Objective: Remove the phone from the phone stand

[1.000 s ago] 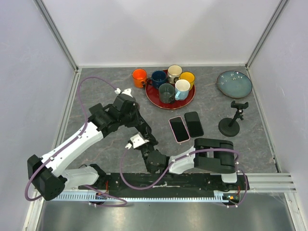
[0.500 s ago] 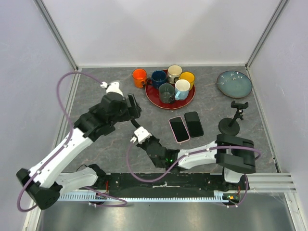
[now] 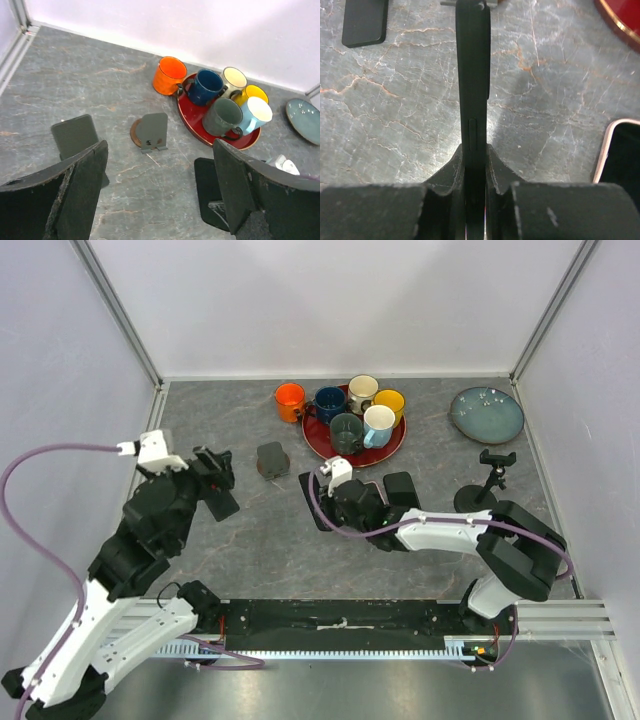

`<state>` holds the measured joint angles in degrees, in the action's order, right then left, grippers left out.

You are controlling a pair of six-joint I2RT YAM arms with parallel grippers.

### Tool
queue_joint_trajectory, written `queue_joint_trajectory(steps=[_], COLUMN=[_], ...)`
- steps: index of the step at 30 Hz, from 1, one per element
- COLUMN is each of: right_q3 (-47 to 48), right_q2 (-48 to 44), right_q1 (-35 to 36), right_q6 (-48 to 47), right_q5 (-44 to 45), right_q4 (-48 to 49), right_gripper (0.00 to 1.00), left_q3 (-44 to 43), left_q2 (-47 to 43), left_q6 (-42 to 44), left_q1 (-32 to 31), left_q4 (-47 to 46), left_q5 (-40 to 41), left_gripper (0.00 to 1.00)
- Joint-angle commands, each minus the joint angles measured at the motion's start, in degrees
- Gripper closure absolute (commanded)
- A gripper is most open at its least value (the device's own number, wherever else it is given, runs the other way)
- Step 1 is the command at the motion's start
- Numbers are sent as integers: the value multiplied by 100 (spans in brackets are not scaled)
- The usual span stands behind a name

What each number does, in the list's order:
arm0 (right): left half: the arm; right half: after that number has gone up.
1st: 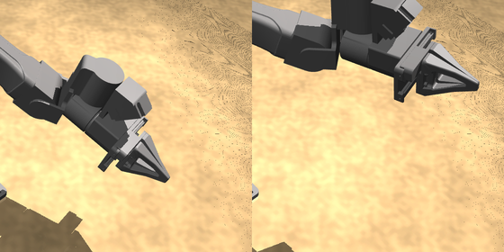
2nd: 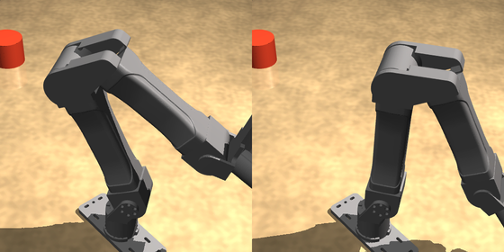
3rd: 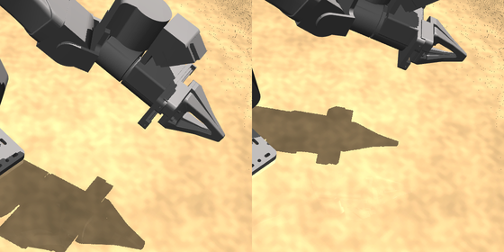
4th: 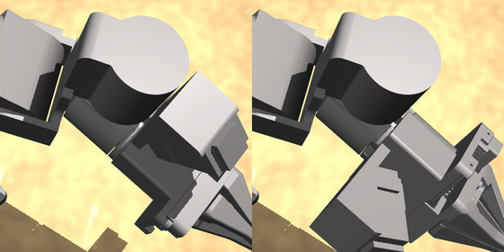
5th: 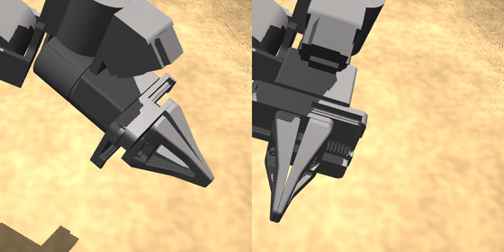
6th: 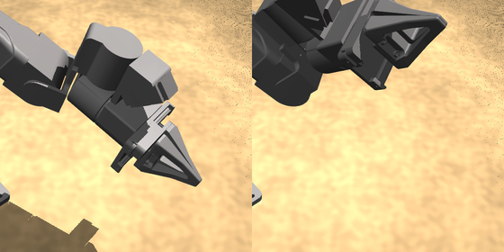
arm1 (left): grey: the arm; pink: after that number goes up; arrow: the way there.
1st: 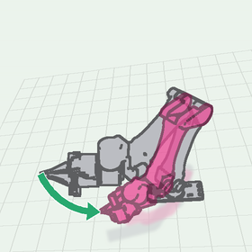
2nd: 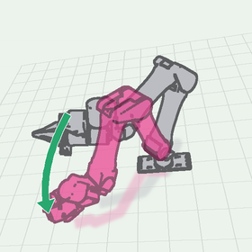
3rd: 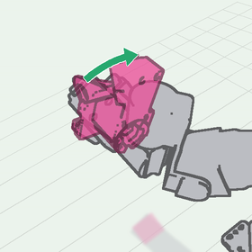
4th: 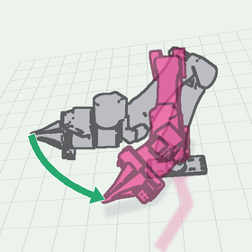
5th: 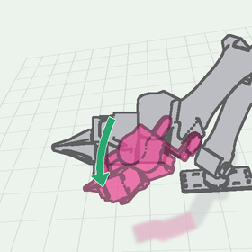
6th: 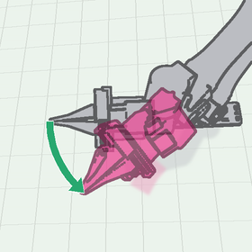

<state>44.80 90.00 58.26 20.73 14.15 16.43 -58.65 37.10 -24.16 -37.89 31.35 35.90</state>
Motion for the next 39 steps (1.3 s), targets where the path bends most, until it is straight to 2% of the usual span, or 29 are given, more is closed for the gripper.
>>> queue_joint_trajectory(steps=[1,8,12,17,19,20,22,23,25,27,28,39], right_q3=[-14,-383,-410,-489,-507,-507,-498,-489,-533,-577,-542,-244], right_q2=[-132,220,614,888,932,941,932,880,827,721,599,-218], right_q1=[-429,-1062,-1378,-1484,-1519,-1554,-1581,-1598,-1633,-1677,-1686,-1686], right_q6=[1326,2267,2479,2638,2664,2664,2551,2498,2375,2269,2025,1065], right_q5=[-1133,-1793,-2415,-2681,-2672,-2663,-2576,-2523,-2470,-2453,-2374,-1793], right_q4=[115,668,853,968,915,828,687,504,406,292,-5,-1491], right_gripper=[100,100,100,100,91,79,69,60,55,46,38,6], left_q3=[572,1216,1286,1383,1418,1427,1453,1462,1479,1497,1506,1524], left_q2=[-728,-1442,-1574,-1759,-1838,-1864,-1891,-1891,-1882,-1882,-1856,-1636], left_q6=[631,1159,1169,1019,984,975,957,957,957,949,931,711], left_q1=[27,27,45,220,317,343,405,431,493,563,616,1187], left_q4=[-638,-1237,-1219,-1193,-1193,-1193,-1193,-1193,-1193,-1184,-1176,-1096], left_q5=[444,356,540,567,524,515,488,488,471,418,357,-127], left_gripper=[9,9,8,8,8,8,9,9,9,9,10,9])
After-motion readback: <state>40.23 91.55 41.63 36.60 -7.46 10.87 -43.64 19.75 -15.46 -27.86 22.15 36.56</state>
